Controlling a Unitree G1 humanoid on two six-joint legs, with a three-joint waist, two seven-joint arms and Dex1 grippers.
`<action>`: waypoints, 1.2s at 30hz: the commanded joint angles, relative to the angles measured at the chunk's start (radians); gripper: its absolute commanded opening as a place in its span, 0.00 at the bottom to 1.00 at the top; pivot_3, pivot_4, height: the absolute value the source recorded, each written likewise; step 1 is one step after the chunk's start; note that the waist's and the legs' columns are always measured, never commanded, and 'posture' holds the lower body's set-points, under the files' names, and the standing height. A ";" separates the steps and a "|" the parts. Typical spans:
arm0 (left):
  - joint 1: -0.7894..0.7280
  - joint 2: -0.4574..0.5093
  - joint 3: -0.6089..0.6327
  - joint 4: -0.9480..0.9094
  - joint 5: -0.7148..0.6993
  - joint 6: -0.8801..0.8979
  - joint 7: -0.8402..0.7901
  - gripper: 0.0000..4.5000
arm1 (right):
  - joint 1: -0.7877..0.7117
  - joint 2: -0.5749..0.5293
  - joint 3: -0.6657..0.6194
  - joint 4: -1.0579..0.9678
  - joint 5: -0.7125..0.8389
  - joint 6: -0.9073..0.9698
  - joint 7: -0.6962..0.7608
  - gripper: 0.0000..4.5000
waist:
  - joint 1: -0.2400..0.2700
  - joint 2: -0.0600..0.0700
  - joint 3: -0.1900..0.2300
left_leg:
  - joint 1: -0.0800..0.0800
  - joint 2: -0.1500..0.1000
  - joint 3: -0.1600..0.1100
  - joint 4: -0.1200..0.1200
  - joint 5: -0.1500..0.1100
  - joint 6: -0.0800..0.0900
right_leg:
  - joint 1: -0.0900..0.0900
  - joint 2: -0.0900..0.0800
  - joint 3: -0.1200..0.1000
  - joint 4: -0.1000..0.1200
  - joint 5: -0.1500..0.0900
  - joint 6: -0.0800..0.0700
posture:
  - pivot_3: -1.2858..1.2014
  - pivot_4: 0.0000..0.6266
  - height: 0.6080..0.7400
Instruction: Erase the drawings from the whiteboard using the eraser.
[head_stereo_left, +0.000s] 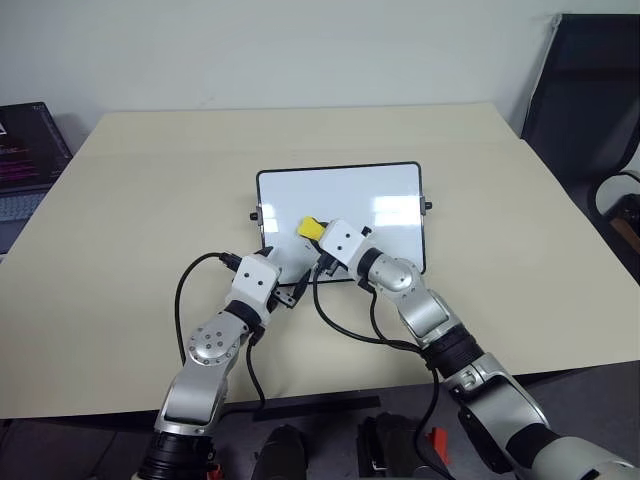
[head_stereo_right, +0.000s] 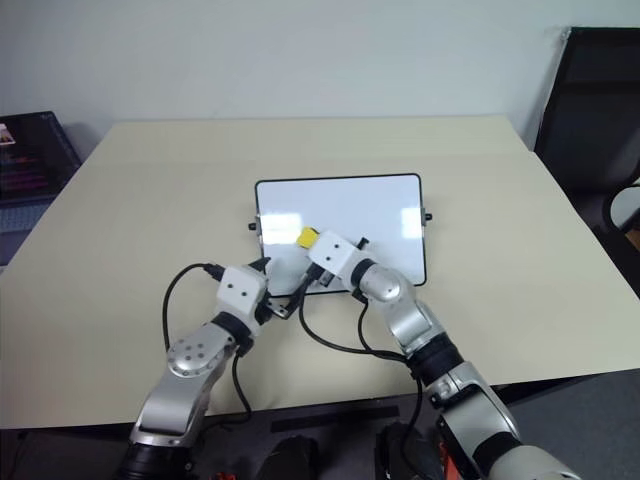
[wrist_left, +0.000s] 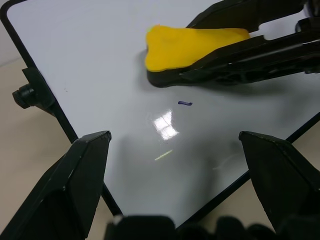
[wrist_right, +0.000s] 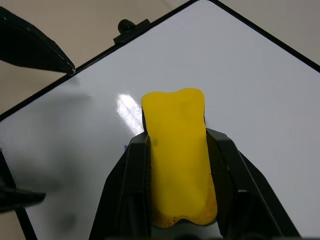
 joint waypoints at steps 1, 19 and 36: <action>0.009 -0.005 0.008 -0.047 -0.002 -0.013 0.010 1.00 | 0.000 -0.018 0.018 0.005 -0.016 -0.016 0.028 0.26 | 0.000 0.000 0.000 | 0.000 0.000 0.000 0.000 0.000 0.000 | 0.000 0.000 0.000 0.000 0.000 0.000 | 0.52 0.24 1.00; 0.029 -0.015 0.008 -0.047 0.004 -0.017 0.019 1.00 | 0.164 -0.190 -0.036 -0.160 -0.018 0.022 0.062 0.26 | 0.005 0.000 0.000 | 0.002 -0.001 -0.001 0.001 0.000 0.000 | 0.002 0.000 0.000 0.001 0.000 0.000 | 0.52 0.24 1.00; 0.013 -0.022 0.017 -0.043 -0.032 -0.040 0.004 1.00 | 0.364 -0.182 -0.286 -0.624 0.225 0.192 0.035 0.26 | 0.003 0.000 0.000 | 0.000 0.000 -0.001 0.001 0.000 0.000 | 0.000 0.000 -0.001 0.000 0.000 0.000 | 0.52 0.24 1.00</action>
